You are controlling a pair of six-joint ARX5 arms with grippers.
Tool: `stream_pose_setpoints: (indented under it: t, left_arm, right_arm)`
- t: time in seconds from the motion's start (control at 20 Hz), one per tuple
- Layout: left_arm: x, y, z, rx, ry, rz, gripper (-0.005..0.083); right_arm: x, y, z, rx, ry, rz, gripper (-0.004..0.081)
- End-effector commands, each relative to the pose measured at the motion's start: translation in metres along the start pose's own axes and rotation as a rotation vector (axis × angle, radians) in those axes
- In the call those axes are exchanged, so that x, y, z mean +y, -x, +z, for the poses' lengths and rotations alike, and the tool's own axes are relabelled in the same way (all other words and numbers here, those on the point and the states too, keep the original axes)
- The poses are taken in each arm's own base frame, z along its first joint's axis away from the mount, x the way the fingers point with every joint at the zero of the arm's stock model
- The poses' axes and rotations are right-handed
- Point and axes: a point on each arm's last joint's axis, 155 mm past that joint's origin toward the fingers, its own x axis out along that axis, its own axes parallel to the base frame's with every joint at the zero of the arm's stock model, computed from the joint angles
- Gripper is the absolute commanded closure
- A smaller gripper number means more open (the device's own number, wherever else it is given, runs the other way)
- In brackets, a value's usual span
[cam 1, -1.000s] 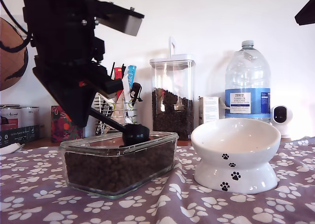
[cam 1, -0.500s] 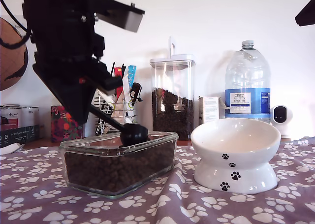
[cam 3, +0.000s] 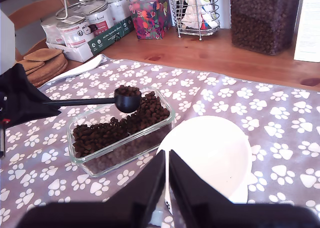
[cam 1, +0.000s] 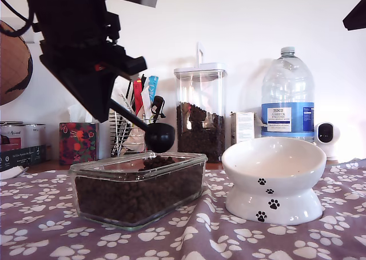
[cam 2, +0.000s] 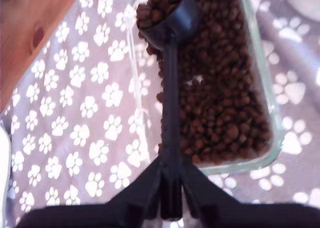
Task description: Measure one spoon of cat food and pour it into the food bowl
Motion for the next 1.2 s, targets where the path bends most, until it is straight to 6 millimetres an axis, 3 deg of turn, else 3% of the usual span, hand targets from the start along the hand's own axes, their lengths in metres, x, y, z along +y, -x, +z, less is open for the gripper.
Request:
stream_pose_setpoints:
  t: [0.0, 0.65, 1.0, 1.15]
  left_arm:
    - [-0.004, 0.004, 0.004, -0.029, 0.001, -0.008, 0.0795]
    - [-0.039, 0.023, 0.036, -0.176, -0.022, -0.067, 0.0795]
    - [-0.041, 0.025, 0.039, -0.192, -0.023, -0.062, 0.0795]
    - [-0.053, 0.032, 0.046, -0.232, -0.032, -0.087, 0.0795]
  right_arm:
    - [0.002, 0.000, 0.004, -0.007, 0.007, 0.008, 0.0780]
    - [0.002, 0.000, 0.006, -0.013, 0.010, 0.008, 0.0780]
    - [0.002, 0.000, 0.006, -0.013, 0.010, 0.008, 0.0780]
    - [0.002, 0.000, 0.006, -0.013, 0.010, 0.008, 0.0780]
